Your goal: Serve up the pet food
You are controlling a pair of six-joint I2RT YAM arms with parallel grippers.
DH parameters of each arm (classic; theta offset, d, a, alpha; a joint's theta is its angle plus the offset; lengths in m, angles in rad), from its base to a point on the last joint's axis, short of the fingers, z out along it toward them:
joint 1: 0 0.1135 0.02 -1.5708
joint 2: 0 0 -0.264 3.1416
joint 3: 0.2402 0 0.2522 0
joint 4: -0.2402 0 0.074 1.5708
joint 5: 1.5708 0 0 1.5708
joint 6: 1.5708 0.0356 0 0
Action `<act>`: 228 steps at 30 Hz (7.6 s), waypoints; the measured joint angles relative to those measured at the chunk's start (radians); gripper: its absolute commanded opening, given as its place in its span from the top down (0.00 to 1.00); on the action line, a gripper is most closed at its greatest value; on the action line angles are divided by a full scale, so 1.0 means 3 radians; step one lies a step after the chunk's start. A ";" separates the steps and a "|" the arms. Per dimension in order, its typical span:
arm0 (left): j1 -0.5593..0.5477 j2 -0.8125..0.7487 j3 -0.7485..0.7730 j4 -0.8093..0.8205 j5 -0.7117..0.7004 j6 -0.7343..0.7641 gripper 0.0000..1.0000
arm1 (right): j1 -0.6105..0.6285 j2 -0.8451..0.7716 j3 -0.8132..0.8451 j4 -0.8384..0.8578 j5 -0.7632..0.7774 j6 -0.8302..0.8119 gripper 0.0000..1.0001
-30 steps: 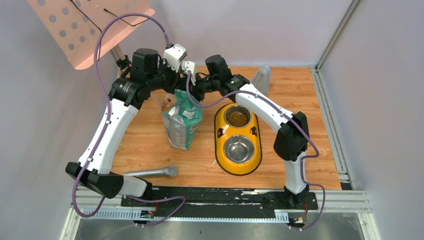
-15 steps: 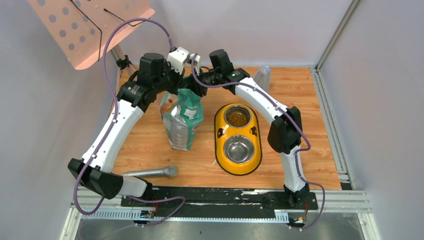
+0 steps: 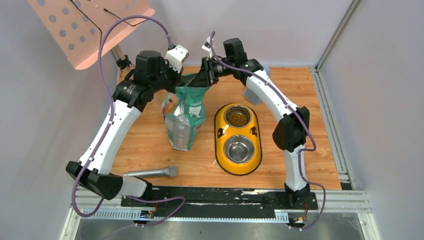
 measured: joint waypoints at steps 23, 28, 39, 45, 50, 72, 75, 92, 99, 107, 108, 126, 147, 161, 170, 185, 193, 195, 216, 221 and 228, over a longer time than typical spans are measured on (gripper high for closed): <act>0.0034 -0.0028 0.0403 -0.0584 0.0230 0.0228 1.00 | -0.0217 -0.0565 -0.0065 0.0001 0.0343 0.0767 1.00; 0.0028 -0.0046 0.0422 -0.0652 0.0303 0.0510 1.00 | -0.0559 -0.0488 -0.0474 0.0280 -0.0046 0.1359 1.00; -0.0005 -0.0025 0.0506 -0.0790 0.0257 0.0832 1.00 | -0.0668 -0.0472 -0.0805 0.0936 -0.0309 0.2566 1.00; -0.0004 0.0084 0.0649 -0.0872 0.0177 0.0821 1.00 | -0.0684 -0.0474 -0.0743 0.1006 -0.0264 0.2770 1.00; -0.0005 0.0095 0.0656 -0.0871 0.0156 0.0816 1.00 | -0.0741 -0.0479 -0.0743 0.1008 -0.0251 0.2861 1.00; -0.0004 0.0117 0.0703 -0.0919 0.0043 0.0823 1.00 | -0.0964 -0.0649 -0.0773 0.1314 -0.0289 0.3040 1.00; -0.0004 0.0117 0.0703 -0.0919 0.0043 0.0827 1.00 | -0.1067 -0.0757 -0.0891 0.1367 -0.0388 0.3017 1.00; -0.0004 0.0120 0.0688 -0.0866 0.0086 0.0810 1.00 | -0.2167 -0.2054 -0.3034 0.2080 -0.1156 0.2558 1.00; -0.0004 0.0069 0.0530 -0.0650 0.0139 0.0743 1.00 | -0.2363 -0.2319 -0.3710 0.1439 -0.1249 0.1352 1.00; -0.0003 -0.0132 0.0299 -0.0505 0.0144 0.0680 1.00 | -0.2425 -0.2497 -0.4070 0.0994 -0.0978 0.0547 1.00; -0.0001 -0.0158 0.0275 -0.0493 0.0142 0.0680 1.00 | -0.2444 -0.2497 -0.4069 0.0973 -0.0917 0.0481 1.00; 0.0000 -0.0263 0.0209 -0.0506 0.0121 0.0673 1.00 | -0.2349 -0.1834 -0.3386 0.0785 0.0704 -0.0206 1.00; 0.0000 -0.0282 0.0202 -0.0520 0.0118 0.0665 1.00 | -0.1259 -0.2055 -0.2473 0.0172 0.1853 -0.1450 1.00; 0.0015 -0.0242 0.0234 -0.0495 0.0275 0.0327 1.00 | -0.0853 -0.1972 -0.0570 0.0427 0.0100 -0.0954 1.00; 0.0015 -0.0048 0.0435 -0.0525 0.0351 0.0034 1.00 | -0.0411 -0.1233 -0.0383 0.0273 -0.0089 -0.1099 1.00; -0.0039 0.0071 0.0546 -0.0544 0.0675 -0.0103 1.00 | 0.0036 -0.0256 0.0521 -0.0790 0.0357 -0.2012 1.00; -0.0057 0.0070 0.0488 -0.0437 0.0603 -0.0364 1.00 | 0.0238 -0.0202 0.0327 -0.0830 0.0676 -0.2347 1.00; -0.0057 0.0070 0.0444 -0.0370 0.0621 -0.0407 1.00 | 0.0262 -0.0188 0.0323 -0.0834 0.0732 -0.2397 1.00; -0.0120 0.0061 -0.0006 0.0104 -0.0104 -0.0721 1.00 | 0.0444 -0.0041 -0.0369 0.0135 0.0624 -0.2342 1.00; -0.0122 -0.0037 -0.0298 0.0312 -0.0238 -0.0613 1.00 | 0.0492 -0.0050 -0.0624 0.0418 0.0589 -0.2243 1.00; -0.0137 -0.0240 -0.0637 0.0530 -0.0289 -0.0609 1.00 | 0.0568 -0.0086 -0.0805 0.0543 0.0528 -0.2356 1.00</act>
